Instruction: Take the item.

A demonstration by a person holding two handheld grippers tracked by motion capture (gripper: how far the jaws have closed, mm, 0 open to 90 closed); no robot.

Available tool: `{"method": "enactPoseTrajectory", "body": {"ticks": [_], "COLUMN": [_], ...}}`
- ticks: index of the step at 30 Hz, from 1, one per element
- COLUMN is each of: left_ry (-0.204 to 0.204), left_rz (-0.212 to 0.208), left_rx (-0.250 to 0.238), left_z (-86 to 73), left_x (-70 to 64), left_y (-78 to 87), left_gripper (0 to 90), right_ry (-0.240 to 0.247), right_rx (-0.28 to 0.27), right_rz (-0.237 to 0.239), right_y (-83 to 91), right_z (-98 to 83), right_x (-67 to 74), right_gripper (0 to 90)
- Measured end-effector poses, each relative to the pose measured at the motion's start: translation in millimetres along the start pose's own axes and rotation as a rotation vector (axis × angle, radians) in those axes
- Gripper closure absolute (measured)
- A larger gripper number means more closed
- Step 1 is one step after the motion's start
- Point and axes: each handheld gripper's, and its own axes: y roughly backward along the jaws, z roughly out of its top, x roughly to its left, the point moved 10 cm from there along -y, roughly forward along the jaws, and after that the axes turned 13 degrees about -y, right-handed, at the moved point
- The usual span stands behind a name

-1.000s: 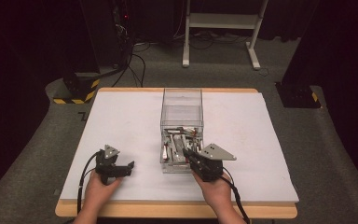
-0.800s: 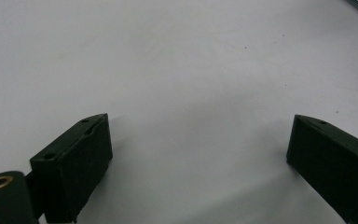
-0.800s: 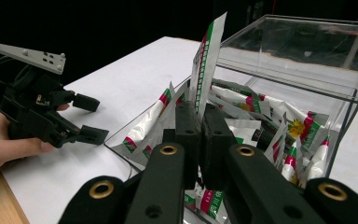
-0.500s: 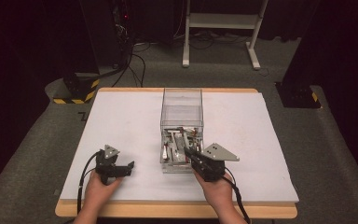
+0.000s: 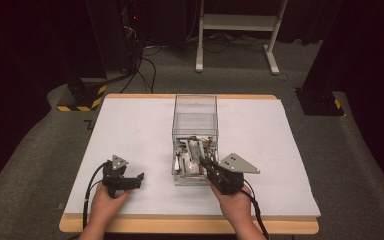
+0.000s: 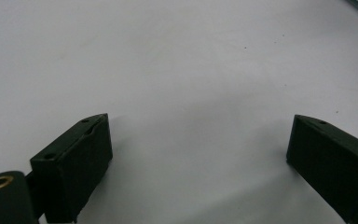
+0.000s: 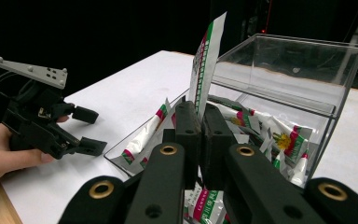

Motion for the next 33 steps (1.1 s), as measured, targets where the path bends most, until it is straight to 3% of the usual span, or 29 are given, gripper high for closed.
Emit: {"method": "enactPoseTrajectory", "body": {"ticks": [33], "left_ry": [0.001], "left_rz": [0.000], "left_rx": [-0.003], "left_z": [0.5], "left_x": [0.0], "left_y": [-0.3], "left_gripper": [7.0], "right_ry": [-0.009], "right_rx": [-0.046], "right_rz": [-0.059], "right_y": [13.3], "right_z": [9.9], "right_x": [-22.8], "right_gripper": [87.9]}}
